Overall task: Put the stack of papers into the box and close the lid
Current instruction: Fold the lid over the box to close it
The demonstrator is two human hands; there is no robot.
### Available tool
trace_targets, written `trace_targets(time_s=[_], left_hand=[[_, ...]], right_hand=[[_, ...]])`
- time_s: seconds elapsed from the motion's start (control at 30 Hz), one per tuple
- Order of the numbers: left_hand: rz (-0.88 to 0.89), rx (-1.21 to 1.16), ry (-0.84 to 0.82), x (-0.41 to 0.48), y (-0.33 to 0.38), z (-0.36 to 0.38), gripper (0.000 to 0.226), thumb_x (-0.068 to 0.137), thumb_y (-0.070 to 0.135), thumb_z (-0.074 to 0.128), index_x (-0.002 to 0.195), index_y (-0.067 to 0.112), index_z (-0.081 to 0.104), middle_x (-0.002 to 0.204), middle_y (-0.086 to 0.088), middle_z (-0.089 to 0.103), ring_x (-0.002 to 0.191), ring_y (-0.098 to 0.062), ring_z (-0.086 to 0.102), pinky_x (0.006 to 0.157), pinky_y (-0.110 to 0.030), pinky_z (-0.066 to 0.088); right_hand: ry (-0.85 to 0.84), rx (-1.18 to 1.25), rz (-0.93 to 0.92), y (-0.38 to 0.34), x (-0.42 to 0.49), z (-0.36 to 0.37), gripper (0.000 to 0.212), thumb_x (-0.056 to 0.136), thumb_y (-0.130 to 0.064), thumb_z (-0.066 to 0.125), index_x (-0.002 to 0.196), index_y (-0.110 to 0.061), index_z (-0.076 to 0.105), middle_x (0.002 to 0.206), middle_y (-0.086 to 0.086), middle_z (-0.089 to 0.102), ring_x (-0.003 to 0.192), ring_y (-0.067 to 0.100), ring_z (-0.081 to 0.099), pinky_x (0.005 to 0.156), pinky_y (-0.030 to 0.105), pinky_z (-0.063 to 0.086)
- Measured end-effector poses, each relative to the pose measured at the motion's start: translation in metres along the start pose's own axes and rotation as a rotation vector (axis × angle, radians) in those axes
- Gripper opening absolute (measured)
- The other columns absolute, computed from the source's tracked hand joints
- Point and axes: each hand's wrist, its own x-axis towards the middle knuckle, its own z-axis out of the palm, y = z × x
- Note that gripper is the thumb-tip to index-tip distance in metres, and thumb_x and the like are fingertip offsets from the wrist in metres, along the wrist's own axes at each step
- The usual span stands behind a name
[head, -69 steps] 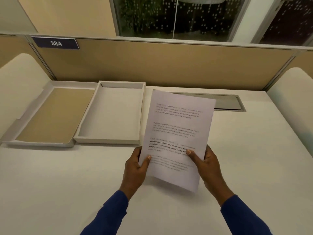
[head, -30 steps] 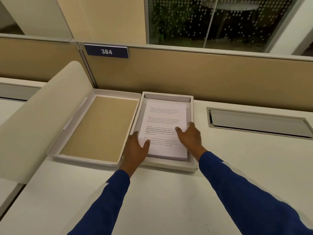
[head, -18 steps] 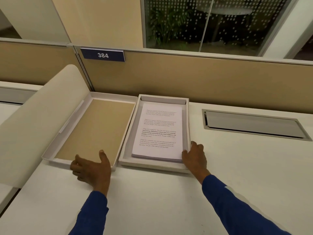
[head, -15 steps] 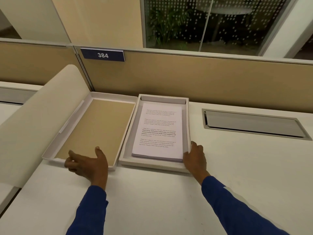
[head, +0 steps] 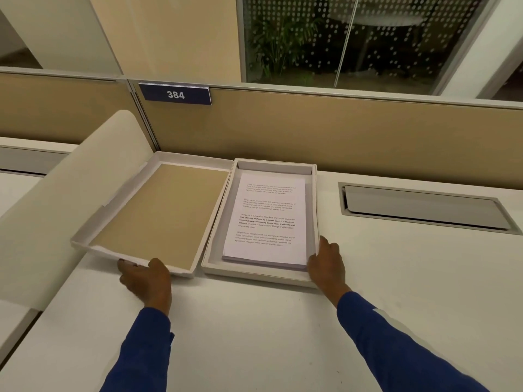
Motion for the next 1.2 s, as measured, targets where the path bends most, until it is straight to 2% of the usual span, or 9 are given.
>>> trace_targets(time_s=[0.2,0.37,0.53,0.7,0.8,0.9,1.03,1.1,1.2], left_hand=[[0.270,-0.297,-0.044,-0.027,0.029,-0.003,0.078,0.094,0.014,0.065,0.155,0.040,0.024,0.140,-0.002,0.055,0.095,-0.010,0.067,0.080,-0.028,0.056],[0.556,-0.229,-0.148,-0.053,0.050,-0.002,0.086,0.094,0.013,0.071,0.160,0.030,0.018,0.146,-0.002,0.052,0.115,-0.016,0.063,0.092,-0.025,0.055],[0.880,0.007,-0.268,-0.080,0.058,0.003,0.064,0.091,0.014,0.074,0.147,0.013,0.043,0.134,-0.010,0.059,0.116,-0.023,0.061,0.098,-0.036,0.055],[1.150,0.153,-0.477,-0.100,0.053,0.017,0.063,0.083,0.009,0.081,0.139,0.009,0.052,0.132,-0.008,0.059,0.119,-0.016,0.054,0.099,-0.022,0.046],[1.337,0.246,-0.545,-0.109,0.042,0.025,0.064,0.080,0.001,0.081,0.139,0.005,0.056,0.133,-0.011,0.061,0.121,-0.023,0.055,0.103,-0.029,0.046],[1.456,0.305,-0.565,-0.114,0.031,0.033,0.062,0.078,-0.006,0.077,0.137,0.004,0.061,0.135,-0.012,0.064,0.121,-0.029,0.058,0.107,-0.037,0.047],[1.646,0.417,-0.621,-0.119,0.014,0.041,0.060,0.075,-0.007,0.080,0.132,0.006,0.067,0.134,-0.013,0.066,0.119,-0.031,0.058,0.101,-0.043,0.051],[1.670,0.453,-0.640,-0.118,0.005,0.042,0.061,0.076,-0.002,0.082,0.134,0.009,0.066,0.135,-0.012,0.066,0.120,-0.030,0.057,0.101,-0.043,0.052],[1.681,0.482,-0.643,-0.113,-0.003,0.040,0.060,0.078,0.001,0.081,0.135,0.011,0.065,0.137,-0.011,0.064,0.123,-0.028,0.054,0.103,-0.042,0.050]], right_hand=[[0.000,0.012,-0.002,0.001,-0.004,0.001,0.047,0.100,-0.016,0.057,0.144,-0.012,0.041,0.131,0.015,0.051,0.113,0.031,0.060,0.094,0.040,0.057],[0.014,0.025,-0.006,0.005,-0.009,0.002,0.047,0.100,-0.017,0.057,0.144,-0.012,0.041,0.128,0.014,0.051,0.111,0.030,0.061,0.093,0.040,0.057],[0.024,0.018,-0.003,0.011,-0.018,0.004,0.049,0.100,-0.018,0.057,0.146,-0.012,0.040,0.128,0.014,0.053,0.110,0.027,0.061,0.091,0.036,0.055],[0.039,0.057,-0.009,0.018,-0.028,0.004,0.044,0.099,-0.019,0.058,0.141,-0.013,0.045,0.121,0.012,0.053,0.102,0.025,0.061,0.087,0.034,0.054],[0.051,0.081,0.006,0.021,-0.031,0.004,0.037,0.099,-0.018,0.056,0.135,-0.014,0.049,0.112,0.009,0.052,0.091,0.019,0.056,0.081,0.032,0.053],[0.049,0.108,0.002,0.022,-0.033,0.003,0.025,0.096,-0.019,0.058,0.121,-0.017,0.054,0.102,0.003,0.049,0.083,0.020,0.057,0.074,0.031,0.053],[0.004,0.318,0.038,0.027,-0.037,0.002,0.044,0.086,-0.006,0.067,0.128,-0.015,0.055,0.118,0.009,0.061,0.104,0.030,0.064,0.094,0.044,0.057],[-0.036,0.413,0.070,0.033,-0.040,-0.002,0.055,0.082,-0.006,0.072,0.134,-0.013,0.052,0.121,0.008,0.063,0.109,0.028,0.063,0.094,0.038,0.055],[-0.114,0.547,0.064,0.044,-0.041,-0.019,0.048,0.085,-0.009,0.068,0.130,-0.021,0.055,0.111,0.000,0.069,0.104,0.024,0.066,0.080,0.028,0.054]])
